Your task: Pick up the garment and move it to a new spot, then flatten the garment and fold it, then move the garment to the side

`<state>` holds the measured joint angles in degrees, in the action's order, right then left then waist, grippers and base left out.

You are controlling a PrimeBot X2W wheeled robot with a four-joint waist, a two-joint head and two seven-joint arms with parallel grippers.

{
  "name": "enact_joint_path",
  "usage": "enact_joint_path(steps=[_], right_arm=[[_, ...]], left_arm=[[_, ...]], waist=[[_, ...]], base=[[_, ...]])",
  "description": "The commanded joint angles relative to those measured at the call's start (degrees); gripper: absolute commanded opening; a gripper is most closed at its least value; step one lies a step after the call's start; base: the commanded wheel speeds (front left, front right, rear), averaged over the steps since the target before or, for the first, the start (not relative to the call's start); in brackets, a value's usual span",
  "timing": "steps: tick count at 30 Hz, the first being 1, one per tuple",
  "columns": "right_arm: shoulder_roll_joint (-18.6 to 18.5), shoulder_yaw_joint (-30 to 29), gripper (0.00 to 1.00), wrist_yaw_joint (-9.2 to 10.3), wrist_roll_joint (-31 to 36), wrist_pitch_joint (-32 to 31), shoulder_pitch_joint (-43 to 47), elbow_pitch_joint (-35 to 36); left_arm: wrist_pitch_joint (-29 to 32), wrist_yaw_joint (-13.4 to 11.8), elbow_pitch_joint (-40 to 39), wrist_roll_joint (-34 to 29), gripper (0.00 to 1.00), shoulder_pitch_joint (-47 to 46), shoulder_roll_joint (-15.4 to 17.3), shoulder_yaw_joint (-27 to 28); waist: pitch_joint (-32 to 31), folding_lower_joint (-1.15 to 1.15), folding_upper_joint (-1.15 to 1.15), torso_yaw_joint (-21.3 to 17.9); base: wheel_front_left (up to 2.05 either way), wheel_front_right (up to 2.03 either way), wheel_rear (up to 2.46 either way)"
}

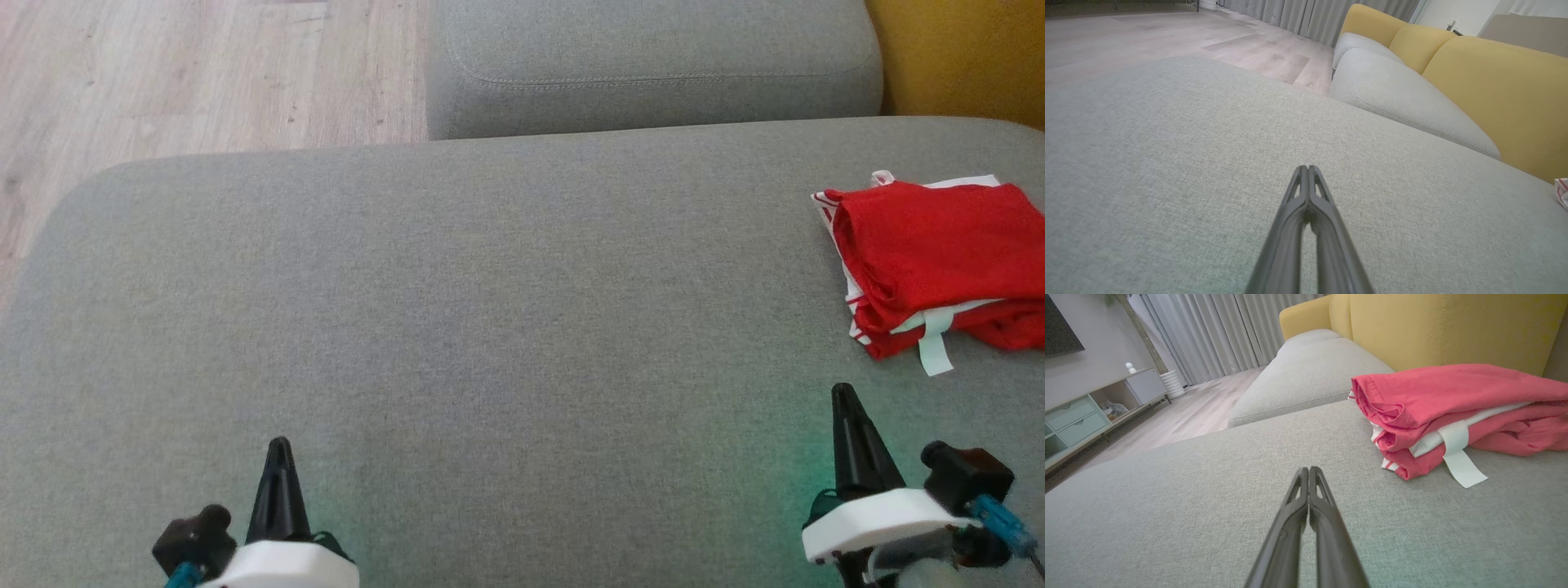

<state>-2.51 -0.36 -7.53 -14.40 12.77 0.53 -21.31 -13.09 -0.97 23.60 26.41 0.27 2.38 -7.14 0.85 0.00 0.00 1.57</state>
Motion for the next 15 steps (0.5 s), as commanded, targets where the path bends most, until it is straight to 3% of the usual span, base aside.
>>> enact_joint_path(steps=[1,15], right_arm=[[-0.1,-0.3,0.00,0.00,-1.6,-0.3,-2.5,2.0],[-0.1,-1.0,0.00,0.01,-10.9,-2.6,-3.0,2.7]], left_arm=[[0.4,0.5,-2.1,1.2,0.00,-2.4,0.0,0.9],[2.7,1.4,-3.0,9.0,0.00,-2.9,0.1,2.4]], waist=[[0.0,0.00,0.00,0.0],[-0.1,0.00,0.00,-0.2]], base=[[0.00,0.00,0.00],[0.00,0.00,0.00]])
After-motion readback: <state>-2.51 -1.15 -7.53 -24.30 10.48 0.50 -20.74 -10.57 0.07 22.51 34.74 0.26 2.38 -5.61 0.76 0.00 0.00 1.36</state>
